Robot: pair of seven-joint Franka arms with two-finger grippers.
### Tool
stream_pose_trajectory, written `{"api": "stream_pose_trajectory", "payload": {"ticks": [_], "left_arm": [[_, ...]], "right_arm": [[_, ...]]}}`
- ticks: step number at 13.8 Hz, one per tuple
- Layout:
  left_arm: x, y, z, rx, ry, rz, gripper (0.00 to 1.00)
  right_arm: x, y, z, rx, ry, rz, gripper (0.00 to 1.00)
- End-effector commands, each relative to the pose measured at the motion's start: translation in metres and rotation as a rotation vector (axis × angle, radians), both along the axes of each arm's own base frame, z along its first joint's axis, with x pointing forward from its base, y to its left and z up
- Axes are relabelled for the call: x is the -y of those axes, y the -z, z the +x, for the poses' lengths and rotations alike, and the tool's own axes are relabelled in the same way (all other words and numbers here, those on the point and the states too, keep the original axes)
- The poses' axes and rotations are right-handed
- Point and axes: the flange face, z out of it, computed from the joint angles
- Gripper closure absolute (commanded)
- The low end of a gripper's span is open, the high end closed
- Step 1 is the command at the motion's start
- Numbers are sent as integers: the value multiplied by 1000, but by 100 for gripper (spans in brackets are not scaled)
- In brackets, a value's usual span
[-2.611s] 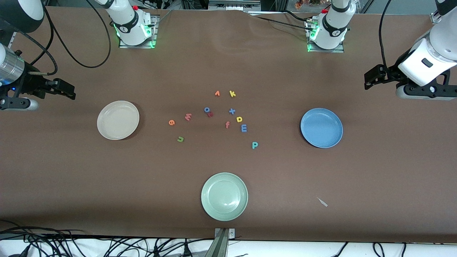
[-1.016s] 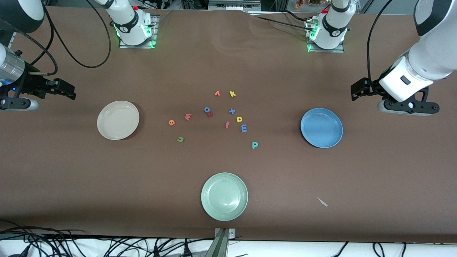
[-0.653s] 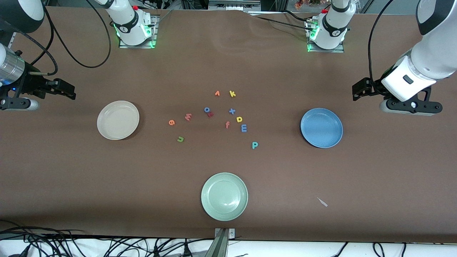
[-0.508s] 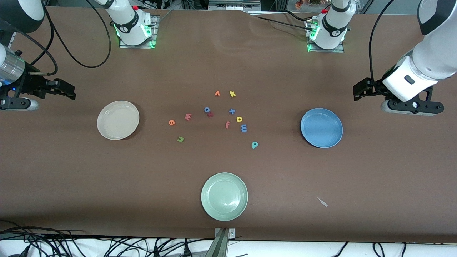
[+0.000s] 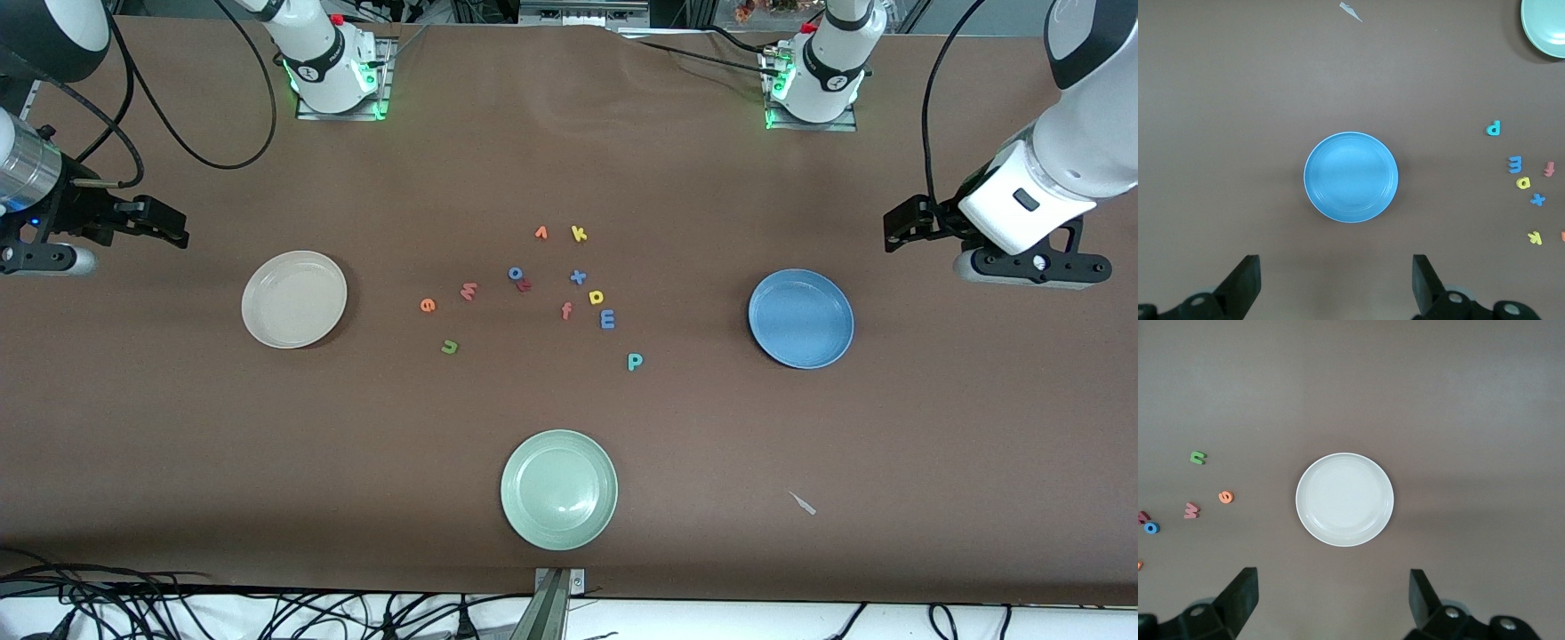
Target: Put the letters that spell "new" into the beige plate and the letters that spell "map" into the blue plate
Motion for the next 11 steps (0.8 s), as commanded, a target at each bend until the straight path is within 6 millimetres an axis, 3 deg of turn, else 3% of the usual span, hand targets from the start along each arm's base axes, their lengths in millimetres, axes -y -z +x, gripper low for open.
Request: {"api": "stream_pose_trajectory", "payload": {"ticks": [1,6,11], "left_arm": [[0,-9,-3,3,18,29,0],[-1,-13,-23,9,20,38,0],[-2,-12,-20,38,15,19,0]], "right_arm": [[2,0,-3,-3,-5,1,0],[2,0,-3,-3,-7,1,0],[2,0,-3,-5,-7,1,0]]}}
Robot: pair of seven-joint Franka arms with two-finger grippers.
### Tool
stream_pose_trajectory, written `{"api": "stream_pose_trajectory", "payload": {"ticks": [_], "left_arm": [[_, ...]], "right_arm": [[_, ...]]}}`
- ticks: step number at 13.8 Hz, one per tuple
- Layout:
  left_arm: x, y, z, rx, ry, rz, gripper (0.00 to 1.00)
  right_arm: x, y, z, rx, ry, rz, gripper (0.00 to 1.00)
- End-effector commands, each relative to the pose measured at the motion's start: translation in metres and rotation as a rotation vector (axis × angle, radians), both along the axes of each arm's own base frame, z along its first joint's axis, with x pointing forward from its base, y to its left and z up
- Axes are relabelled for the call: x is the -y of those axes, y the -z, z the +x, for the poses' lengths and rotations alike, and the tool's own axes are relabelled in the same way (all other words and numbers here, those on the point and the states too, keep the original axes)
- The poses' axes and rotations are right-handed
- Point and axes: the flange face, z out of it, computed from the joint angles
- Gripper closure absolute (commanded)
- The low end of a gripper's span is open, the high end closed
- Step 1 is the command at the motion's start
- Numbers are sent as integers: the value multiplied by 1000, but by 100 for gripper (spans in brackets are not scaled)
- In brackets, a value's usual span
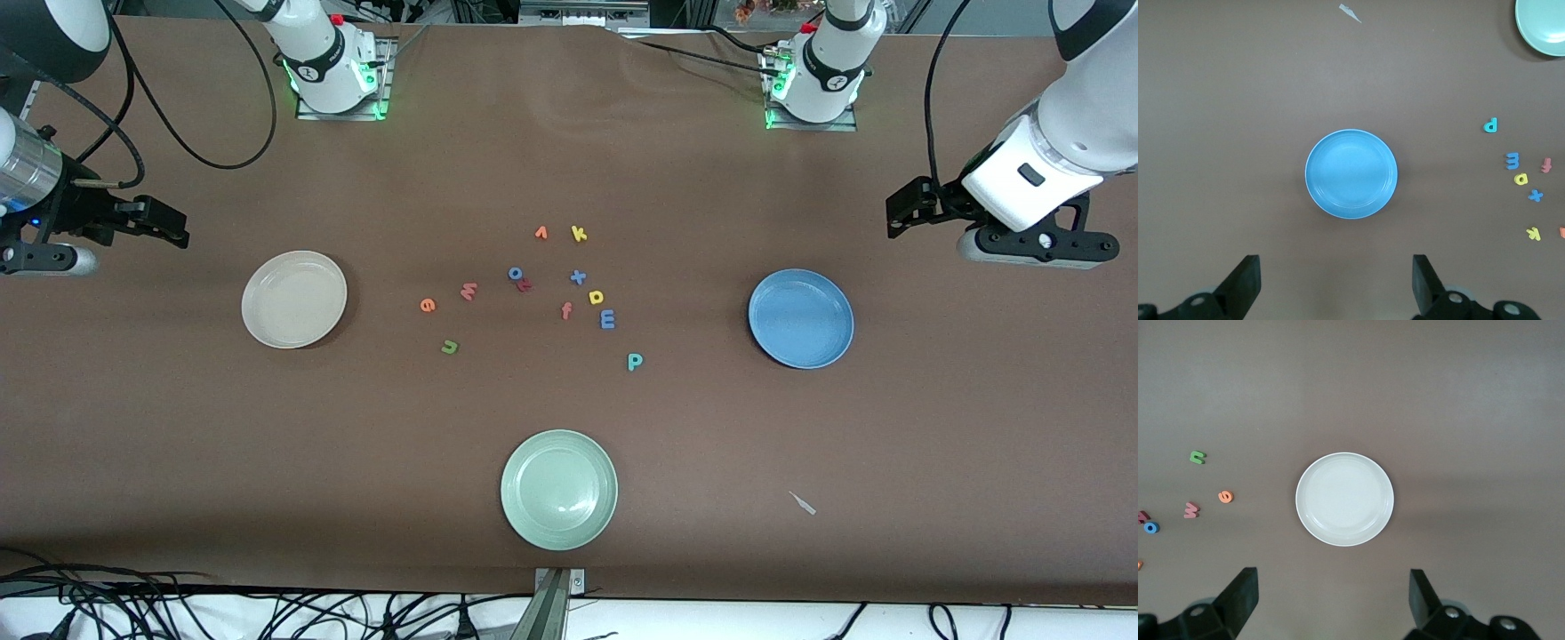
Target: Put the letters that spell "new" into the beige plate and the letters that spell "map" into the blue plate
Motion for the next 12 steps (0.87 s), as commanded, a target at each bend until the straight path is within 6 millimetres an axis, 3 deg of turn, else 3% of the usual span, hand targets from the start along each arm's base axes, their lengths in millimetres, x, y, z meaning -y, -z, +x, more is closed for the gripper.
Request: {"api": "stream_pose_trajectory", "payload": {"ticks": [1,7,12], "left_arm": [[-2,-1,-10,17,12,17,0],[-1,4,-33,15,15,29,0],[-3,5,-31,27,14,27,0]], "right_arm": [[3,0,-3,-4,-5,1,0],[6,0,-3,-4,0,1,0],[6,0,-3,-4,0,1,0]]}}
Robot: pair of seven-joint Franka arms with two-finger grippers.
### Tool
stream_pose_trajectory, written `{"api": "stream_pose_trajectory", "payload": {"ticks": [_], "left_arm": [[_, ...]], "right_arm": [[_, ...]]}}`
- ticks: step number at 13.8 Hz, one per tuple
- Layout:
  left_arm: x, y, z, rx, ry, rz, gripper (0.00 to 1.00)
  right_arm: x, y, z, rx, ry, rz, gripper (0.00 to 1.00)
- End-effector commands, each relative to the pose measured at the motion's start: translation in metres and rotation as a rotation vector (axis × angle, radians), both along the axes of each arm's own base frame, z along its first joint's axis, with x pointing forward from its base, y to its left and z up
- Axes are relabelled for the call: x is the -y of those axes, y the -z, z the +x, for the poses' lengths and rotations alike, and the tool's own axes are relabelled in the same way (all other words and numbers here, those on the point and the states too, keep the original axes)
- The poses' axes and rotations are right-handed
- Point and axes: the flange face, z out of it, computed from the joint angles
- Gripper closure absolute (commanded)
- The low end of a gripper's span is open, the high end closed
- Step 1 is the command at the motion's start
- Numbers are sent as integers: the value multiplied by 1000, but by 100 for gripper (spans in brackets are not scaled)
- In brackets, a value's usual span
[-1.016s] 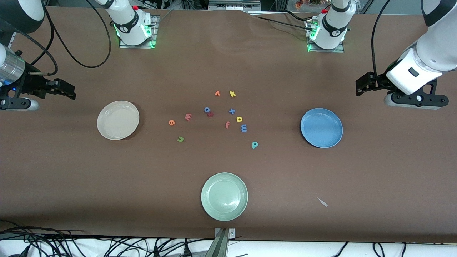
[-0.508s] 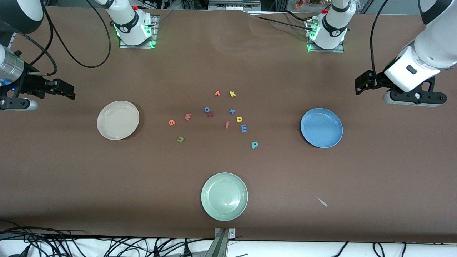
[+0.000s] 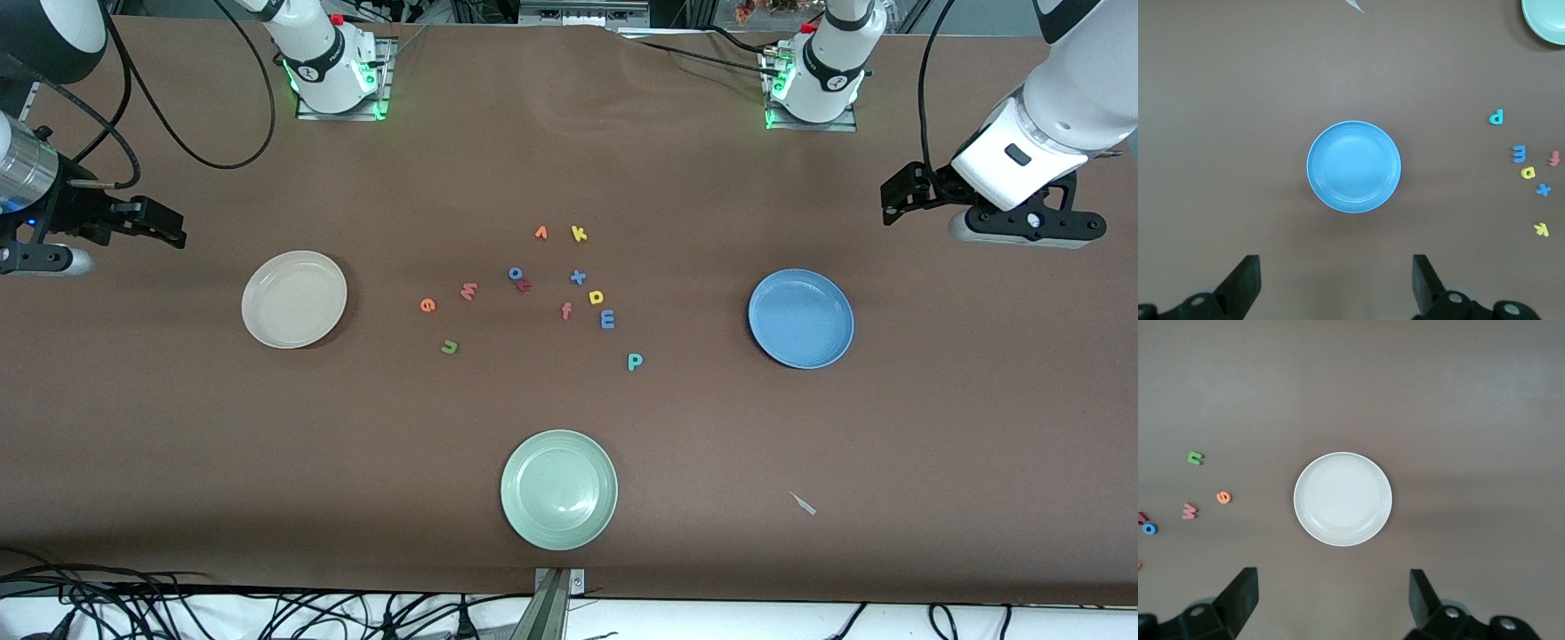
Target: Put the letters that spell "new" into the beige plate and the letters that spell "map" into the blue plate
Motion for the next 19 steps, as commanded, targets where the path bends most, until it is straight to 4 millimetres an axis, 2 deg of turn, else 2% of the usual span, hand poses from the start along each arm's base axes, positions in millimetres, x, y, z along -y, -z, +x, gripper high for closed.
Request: {"api": "stream_pose_trajectory", "payload": {"ticks": [1,7,11,13,14,15,16,19], "left_arm": [[-3,-1,-6,18,12,15,0],[3,-7,-6,23,27,14,0],[6,3,6,7,74,21,0],[9,23,14,-31,80,12,0],[11,46,23,-74,84,9,0],[22,59,25,-100,98,-2,0],[48,66,25,-103,129,-16,0],[98,130,50,-184,190,-30,0]], "right_arm": [[2,-1,-3,-3,-7,1,0],[2,-1,-3,-3,-7,1,0],[2,0,-3,-5,-7,1,0],[2,-1,-3,-2,-7,1,0],[2,-1,-3,-2,-7,1,0],[2,-1,-3,-3,-7,1,0],[2,-1,-3,-3,-7,1,0],[2,-1,-3,-3,-7,1,0]]}}
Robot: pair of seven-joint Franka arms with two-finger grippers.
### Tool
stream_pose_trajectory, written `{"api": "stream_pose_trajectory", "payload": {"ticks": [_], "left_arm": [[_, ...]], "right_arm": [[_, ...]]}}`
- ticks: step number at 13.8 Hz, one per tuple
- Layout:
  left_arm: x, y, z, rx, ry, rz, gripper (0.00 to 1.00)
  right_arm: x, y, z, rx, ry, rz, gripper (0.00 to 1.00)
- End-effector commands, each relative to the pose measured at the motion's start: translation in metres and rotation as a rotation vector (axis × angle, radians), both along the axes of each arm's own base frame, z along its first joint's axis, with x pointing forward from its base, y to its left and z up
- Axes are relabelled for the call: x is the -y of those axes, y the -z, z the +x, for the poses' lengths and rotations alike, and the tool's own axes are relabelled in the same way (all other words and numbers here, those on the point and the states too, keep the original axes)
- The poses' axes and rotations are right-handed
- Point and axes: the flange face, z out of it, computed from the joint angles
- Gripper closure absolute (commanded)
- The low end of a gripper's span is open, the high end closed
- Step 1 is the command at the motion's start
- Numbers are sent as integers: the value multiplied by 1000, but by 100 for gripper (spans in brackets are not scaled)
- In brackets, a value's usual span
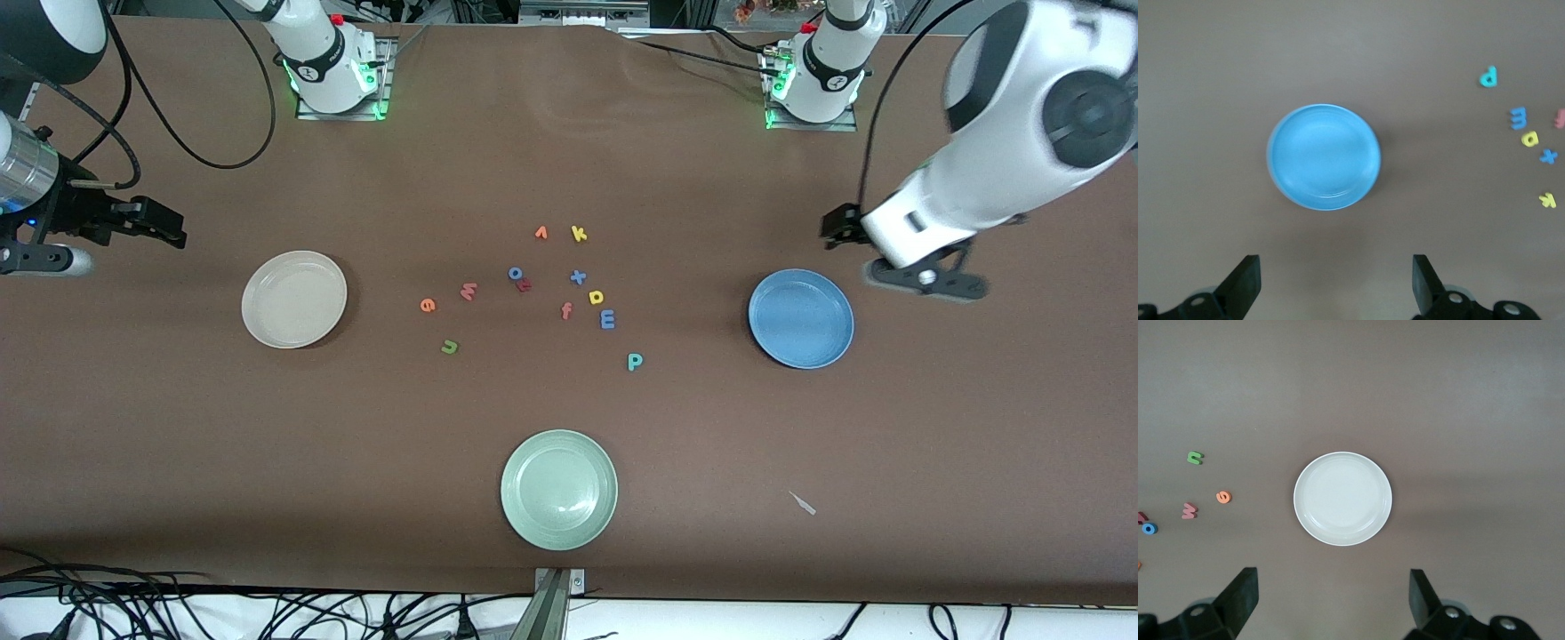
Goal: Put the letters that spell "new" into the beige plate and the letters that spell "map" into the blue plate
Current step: 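Grasp the teal p with the left gripper while the right gripper reaches letters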
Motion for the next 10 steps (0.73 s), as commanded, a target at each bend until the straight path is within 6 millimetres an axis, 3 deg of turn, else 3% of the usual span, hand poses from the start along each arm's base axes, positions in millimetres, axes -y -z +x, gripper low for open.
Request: {"api": "stream_pose_trajectory", "payload": {"ticks": [1,3,5,7,10], "left_arm": [[47,48,29,-33,43,-26,0],[75,79,44,28,26,-51,0],[115,113,44,57,-11,-63,0],[142,147,43,57,-106,-52,0],[157,177,57,93,-178,-81,0]], "right_arm": [[2,-2,-3,0,-8,2,0],[1,-1,-3,-2,-8,1,0],[2,0,-3,-3,-6,1,0],[0,5,0,-6,5,4,0],[-11,21,9,-6,-1,19,0]]}}
